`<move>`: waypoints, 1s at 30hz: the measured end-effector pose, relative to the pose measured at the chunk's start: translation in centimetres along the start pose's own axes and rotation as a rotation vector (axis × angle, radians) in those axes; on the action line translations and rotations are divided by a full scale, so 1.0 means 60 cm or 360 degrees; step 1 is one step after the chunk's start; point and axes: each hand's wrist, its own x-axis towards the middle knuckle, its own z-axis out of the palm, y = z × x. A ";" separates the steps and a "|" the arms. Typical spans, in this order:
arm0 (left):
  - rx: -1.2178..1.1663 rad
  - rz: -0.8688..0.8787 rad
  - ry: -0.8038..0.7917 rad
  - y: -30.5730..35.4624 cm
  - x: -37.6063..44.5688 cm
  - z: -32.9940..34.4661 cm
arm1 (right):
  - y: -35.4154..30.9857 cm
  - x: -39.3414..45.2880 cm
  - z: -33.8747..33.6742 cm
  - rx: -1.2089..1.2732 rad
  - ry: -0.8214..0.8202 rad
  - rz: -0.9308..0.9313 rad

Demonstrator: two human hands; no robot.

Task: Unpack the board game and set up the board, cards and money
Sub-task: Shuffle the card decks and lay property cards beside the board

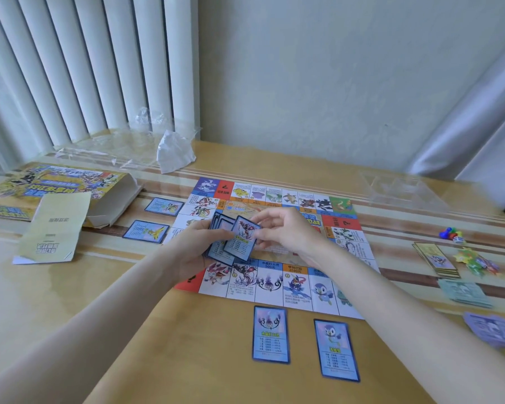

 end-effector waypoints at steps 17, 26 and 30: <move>-0.0181 0.0222 -0.0010 0.029 -0.032 -0.038 | -0.025 -0.033 -0.048 -0.0045 0.0239 -0.0042; -0.0206 0.0211 -0.0033 0.018 -0.054 -0.036 | -0.032 -0.063 -0.036 -0.0025 0.0079 -0.0020; -0.0252 0.0215 -0.0046 0.012 -0.062 -0.035 | -0.037 -0.081 -0.021 0.0002 -0.0085 0.0030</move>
